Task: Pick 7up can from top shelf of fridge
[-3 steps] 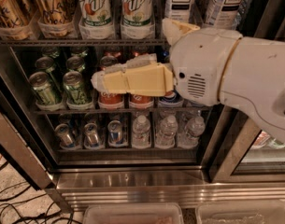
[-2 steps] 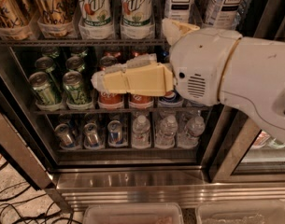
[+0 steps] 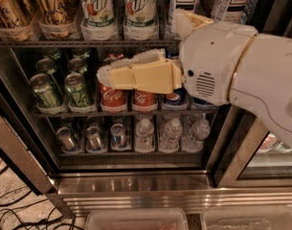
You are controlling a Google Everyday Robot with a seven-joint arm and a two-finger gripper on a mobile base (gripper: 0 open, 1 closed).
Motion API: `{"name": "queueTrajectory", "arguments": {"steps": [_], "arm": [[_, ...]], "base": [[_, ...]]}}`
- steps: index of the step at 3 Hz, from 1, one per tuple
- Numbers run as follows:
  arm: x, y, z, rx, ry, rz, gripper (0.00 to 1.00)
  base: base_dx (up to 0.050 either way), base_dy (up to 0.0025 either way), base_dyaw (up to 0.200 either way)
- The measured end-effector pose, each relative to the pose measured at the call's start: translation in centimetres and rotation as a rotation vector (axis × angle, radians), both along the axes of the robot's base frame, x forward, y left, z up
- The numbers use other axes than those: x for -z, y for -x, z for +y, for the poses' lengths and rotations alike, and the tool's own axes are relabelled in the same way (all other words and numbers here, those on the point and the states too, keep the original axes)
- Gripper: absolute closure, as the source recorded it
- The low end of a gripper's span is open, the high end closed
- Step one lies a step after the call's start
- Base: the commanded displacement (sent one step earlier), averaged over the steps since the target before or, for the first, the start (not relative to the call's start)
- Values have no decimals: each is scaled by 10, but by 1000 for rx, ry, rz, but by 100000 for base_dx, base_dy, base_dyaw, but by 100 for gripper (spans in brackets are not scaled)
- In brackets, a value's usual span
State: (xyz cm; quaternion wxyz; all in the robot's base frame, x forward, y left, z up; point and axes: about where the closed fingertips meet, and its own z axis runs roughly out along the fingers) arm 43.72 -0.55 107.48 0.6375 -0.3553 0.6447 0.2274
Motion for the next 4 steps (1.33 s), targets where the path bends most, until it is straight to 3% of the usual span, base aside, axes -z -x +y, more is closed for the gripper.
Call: {"name": "queueTrajectory", "arguments": {"steps": [2, 3, 4], "arm": [[16, -6, -15, 102, 49, 26, 0], [16, -6, -15, 102, 49, 26, 0], [29, -31, -28, 129, 22, 19, 0]], "base": [[0, 0, 0], [0, 0, 0], [0, 0, 0]]}}
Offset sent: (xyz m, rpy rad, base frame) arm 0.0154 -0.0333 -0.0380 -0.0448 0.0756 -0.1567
